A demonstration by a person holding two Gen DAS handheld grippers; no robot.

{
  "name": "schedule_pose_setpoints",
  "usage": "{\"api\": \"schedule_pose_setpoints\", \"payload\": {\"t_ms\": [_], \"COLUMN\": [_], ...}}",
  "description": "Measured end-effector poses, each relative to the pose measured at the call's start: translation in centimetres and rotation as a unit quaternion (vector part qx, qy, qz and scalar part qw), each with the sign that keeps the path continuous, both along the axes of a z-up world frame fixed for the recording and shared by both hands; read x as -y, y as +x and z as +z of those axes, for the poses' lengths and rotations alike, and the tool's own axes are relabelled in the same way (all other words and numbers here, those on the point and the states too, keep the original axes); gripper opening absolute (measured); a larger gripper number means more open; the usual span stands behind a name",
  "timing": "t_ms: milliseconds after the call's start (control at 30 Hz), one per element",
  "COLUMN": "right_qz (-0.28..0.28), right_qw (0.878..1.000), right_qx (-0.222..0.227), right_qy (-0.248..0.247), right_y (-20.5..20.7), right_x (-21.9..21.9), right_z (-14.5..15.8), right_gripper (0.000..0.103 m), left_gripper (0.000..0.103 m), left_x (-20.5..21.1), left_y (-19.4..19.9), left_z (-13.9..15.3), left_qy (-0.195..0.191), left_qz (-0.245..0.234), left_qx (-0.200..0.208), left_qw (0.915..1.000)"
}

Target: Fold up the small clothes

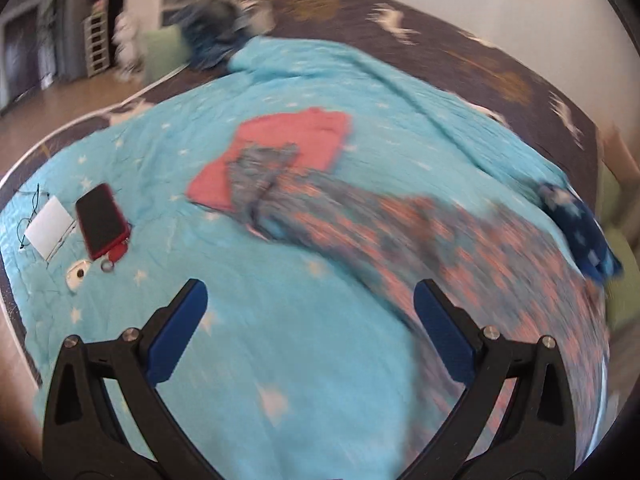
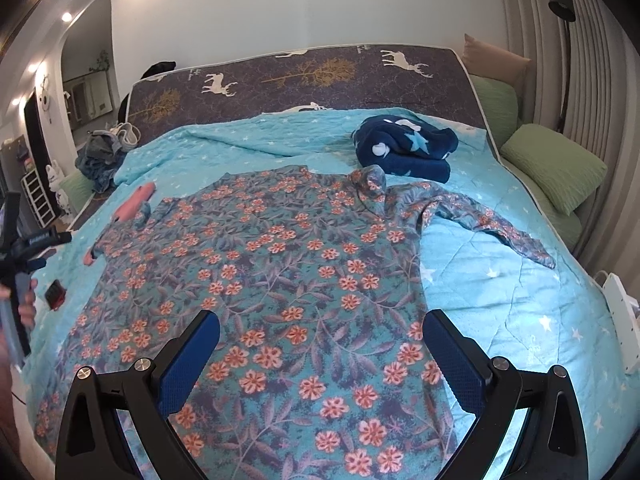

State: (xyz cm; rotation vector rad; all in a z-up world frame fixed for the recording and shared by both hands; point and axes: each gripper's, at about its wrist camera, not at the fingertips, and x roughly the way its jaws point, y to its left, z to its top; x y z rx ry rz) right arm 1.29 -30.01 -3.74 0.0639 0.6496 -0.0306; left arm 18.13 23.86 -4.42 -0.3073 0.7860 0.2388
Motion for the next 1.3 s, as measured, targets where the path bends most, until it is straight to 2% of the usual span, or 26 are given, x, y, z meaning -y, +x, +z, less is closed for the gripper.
{"api": "schedule_pose_setpoints", "payload": {"t_ms": [133,200,267,433,533,633,700,733,767,800,867,933,967,1033,1100,1200,1300], "right_qz": [-0.013,-0.016,-0.018,-0.02,-0.02,-0.016,-0.011,-0.01,-0.01,-0.011,-0.014,-0.018,-0.021,-0.024,-0.028,-0.026,-0.016], "right_qw": [1.0,1.0,1.0,0.999,0.999,1.0,1.0,0.999,0.999,0.999,0.999,0.999,0.999,0.999,0.999,0.999,0.999], "right_qx": [-0.008,-0.011,-0.011,-0.012,-0.016,-0.021,-0.024,-0.024,-0.024,-0.024,-0.022,-0.021,-0.021,-0.022,-0.025,-0.023,-0.019], "right_qy": [-0.002,-0.007,-0.015,-0.028,-0.023,-0.015,-0.016,-0.018,-0.02,-0.023,-0.026,-0.024,-0.019,-0.009,0.006,0.033,0.043], "right_y": [1.3,1.9,2.5,4.3,5.2,5.8,6.1,6.2,6.2,6.2,6.1,6.1,6.1,6.2,6.4,6.7,7.2], "right_x": [0.2,0.1,-0.1,-0.6,-0.8,-1.1,-1.4,-1.5,-1.5,-1.5,-1.3,-0.9,-0.6,-0.2,0.3,0.8,1.1], "right_z": [-0.2,-0.1,0.0,0.1,-0.2,-0.5,-0.7,-0.7,-0.8,-0.8,-0.7,-0.7,-0.7,-0.7,-0.8,-0.7,-0.3], "right_gripper": [0.103,0.103,0.103,0.103,0.103,0.103,0.103,0.103,0.103,0.103,0.103,0.103,0.103,0.103,0.103,0.103,0.103], "left_gripper": [0.102,0.092,0.088,0.087,0.08,0.059,0.029,0.022,0.008,0.005,0.004,0.004,0.004,0.004,0.004,0.004,0.004], "left_x": [-4.9,-6.8,-8.0,-8.4,-7.8,-7.5,-7.7,-7.8,-7.9,-8.0,-8.5,-8.6,-8.1,-5.9,-3.1,3.3,11.3], "left_y": [6.5,9.1,10.8,14.3,15.7,17.7,18.7,19.3,19.6,19.8,19.4,18.5,18.0,17.1,16.4,14.2,11.1], "left_z": [-2.9,-4.3,-5.2,-6.7,-7.0,-7.8,-8.4,-8.8,-9.0,-9.1,-8.4,-6.8,-5.5,-2.5,0.3,4.9,8.2], "left_qy": [0.016,0.016,0.016,0.035,0.05,0.068,0.064,0.056,0.051,0.049,0.038,0.017,0.007,0.009,0.011,0.011,0.007], "left_qz": [0.045,0.069,0.082,0.077,0.064,0.062,0.06,0.058,0.057,0.059,0.076,0.078,0.066,0.029,-0.013,-0.105,-0.213], "left_qx": [-0.036,-0.058,-0.072,-0.087,-0.09,-0.115,-0.133,-0.141,-0.145,-0.146,-0.131,-0.096,-0.072,-0.034,-0.001,0.055,0.103], "left_qw": [0.9982,0.9958,0.9938,0.9926,0.9927,0.989,0.9873,0.9868,0.9865,0.9863,0.9878,0.9921,0.9952,0.999,0.9999,0.9928,0.9716]}}
